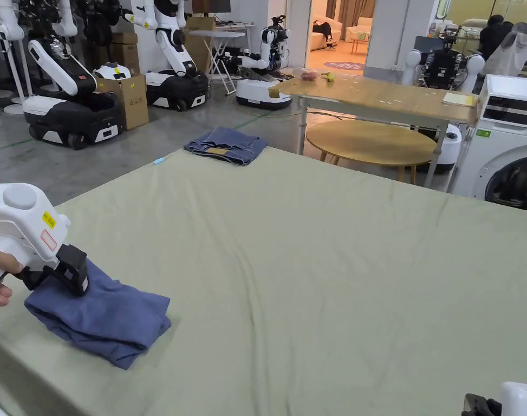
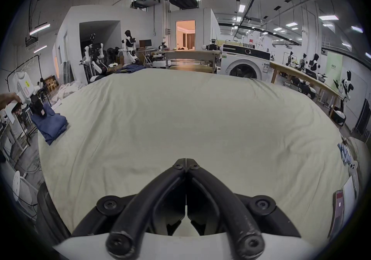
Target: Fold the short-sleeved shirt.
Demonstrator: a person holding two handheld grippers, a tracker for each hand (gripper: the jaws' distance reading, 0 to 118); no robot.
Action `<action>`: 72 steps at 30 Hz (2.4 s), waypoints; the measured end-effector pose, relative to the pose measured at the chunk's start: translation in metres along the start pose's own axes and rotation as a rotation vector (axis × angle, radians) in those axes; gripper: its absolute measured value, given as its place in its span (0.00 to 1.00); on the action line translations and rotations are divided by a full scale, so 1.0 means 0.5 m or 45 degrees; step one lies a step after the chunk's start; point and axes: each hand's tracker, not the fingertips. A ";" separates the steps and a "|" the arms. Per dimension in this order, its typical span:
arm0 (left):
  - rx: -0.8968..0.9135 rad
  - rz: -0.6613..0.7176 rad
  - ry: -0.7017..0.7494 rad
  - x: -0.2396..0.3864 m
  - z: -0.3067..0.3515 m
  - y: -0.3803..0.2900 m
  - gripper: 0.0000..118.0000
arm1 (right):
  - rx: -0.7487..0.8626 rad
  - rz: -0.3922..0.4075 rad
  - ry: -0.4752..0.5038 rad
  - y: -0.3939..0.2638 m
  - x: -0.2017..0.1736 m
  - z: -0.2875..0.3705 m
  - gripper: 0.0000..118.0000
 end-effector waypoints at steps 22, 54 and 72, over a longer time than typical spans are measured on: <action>0.626 -0.485 -0.426 0.549 -0.059 -0.226 0.49 | 0.116 -0.091 -0.135 0.031 0.080 0.043 0.00; 1.605 -0.360 -0.259 0.772 0.003 -0.416 0.00 | 0.594 -0.094 -0.379 0.063 0.085 0.120 0.00; 1.556 -0.414 -0.243 0.774 -0.011 -0.410 0.72 | 0.498 -0.199 -0.419 0.052 0.117 0.103 0.73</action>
